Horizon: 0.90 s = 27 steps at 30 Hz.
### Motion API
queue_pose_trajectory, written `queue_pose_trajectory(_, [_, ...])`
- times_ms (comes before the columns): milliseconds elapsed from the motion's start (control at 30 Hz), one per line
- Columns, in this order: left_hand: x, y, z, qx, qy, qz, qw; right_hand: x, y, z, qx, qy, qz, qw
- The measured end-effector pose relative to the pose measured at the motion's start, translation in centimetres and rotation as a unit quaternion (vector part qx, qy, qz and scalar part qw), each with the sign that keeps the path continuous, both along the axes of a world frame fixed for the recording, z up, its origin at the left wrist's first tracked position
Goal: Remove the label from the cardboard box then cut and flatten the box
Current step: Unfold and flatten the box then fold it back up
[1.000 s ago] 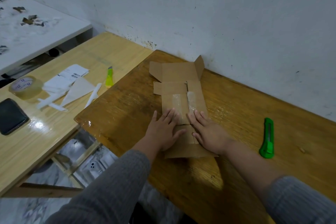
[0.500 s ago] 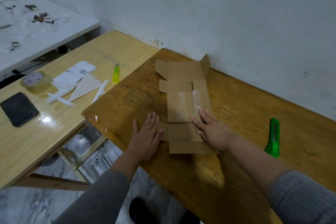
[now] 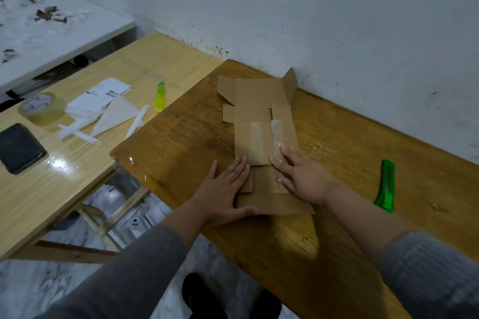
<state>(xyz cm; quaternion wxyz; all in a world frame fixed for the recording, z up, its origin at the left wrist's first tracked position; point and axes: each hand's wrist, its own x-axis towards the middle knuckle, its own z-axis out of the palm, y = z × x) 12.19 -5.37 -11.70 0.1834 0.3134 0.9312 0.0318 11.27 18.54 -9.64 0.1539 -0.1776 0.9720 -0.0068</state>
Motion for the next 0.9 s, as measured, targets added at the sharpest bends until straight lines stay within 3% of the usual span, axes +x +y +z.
queue_pose_trajectory(167, [-0.6,-1.1,0.3,-0.062,0.039,-0.082,0.994,0.3,1.4,-0.8,-0.111,0.022,-0.074,0.991])
queue_pose_trajectory(367, [-1.6,-1.9,0.1,-0.069,0.07,-0.128,0.987,0.4,3.7,-1.5,-0.104,0.049,0.041,0.993])
queue_pose_trajectory(467, [-1.7,-2.0,-0.2,-0.048,0.085,-0.114,0.989,0.9,5.1,-1.4,-0.066,0.042,0.083,0.993])
queue_pose_trajectory(900, [-1.3,-1.5,-1.7,0.02,0.108,-0.055,0.992,1.9,6.2,-1.0,-0.107,-0.023,0.046,0.993])
